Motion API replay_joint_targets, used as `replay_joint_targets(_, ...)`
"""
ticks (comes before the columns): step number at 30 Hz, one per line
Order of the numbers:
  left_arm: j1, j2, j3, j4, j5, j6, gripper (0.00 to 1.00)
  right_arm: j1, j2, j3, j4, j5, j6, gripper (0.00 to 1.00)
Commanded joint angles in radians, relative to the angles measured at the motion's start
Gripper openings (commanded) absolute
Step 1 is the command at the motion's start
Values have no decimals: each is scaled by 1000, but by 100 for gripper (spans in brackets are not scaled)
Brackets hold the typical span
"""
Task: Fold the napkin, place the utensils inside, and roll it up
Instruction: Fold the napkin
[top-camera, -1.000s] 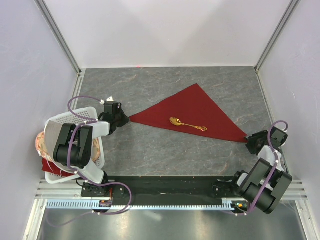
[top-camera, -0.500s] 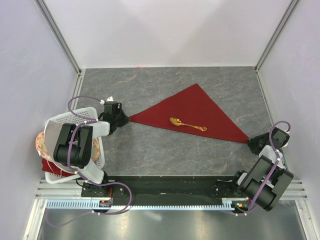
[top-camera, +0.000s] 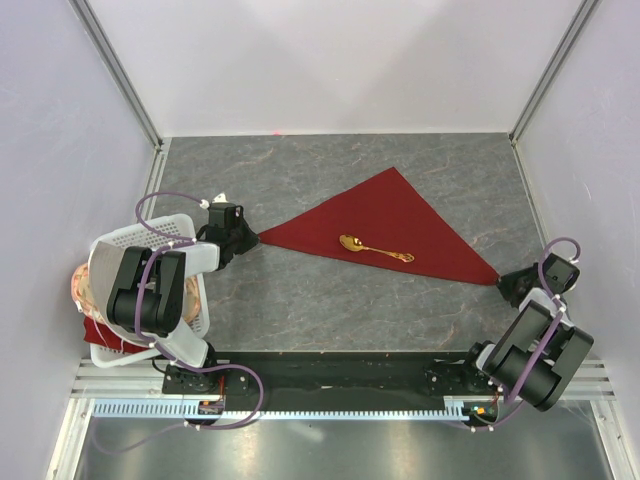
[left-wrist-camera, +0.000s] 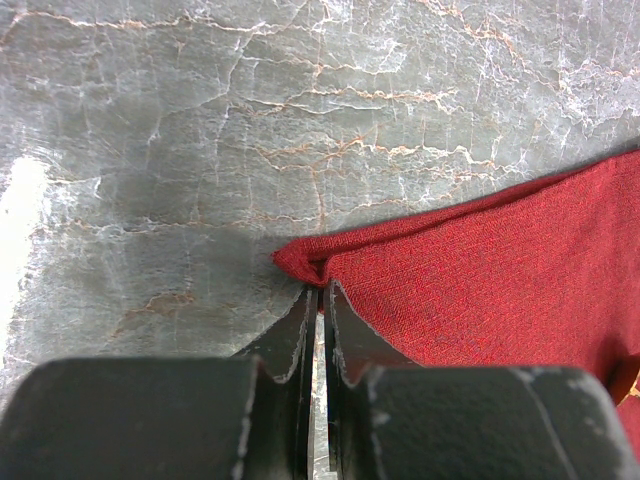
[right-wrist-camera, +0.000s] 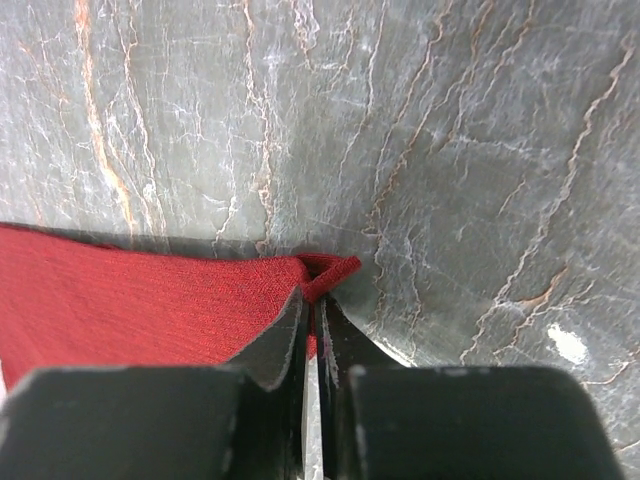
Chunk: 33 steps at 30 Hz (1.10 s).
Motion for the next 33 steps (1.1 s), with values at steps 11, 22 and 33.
replay_joint_targets(11, 3, 18, 25, -22, 2, 50, 7, 13, -174, 49, -5, -19, -119, 0)
replay_joint_targets(22, 3, 18, 26, -22, 4, 51, 7, 318, -210, 99, 96, 71, -55, 0)
replay_joint_targets(33, 3, 19, 26, -22, 4, 50, 6, 793, 14, 191, 285, 221, 34, 0)
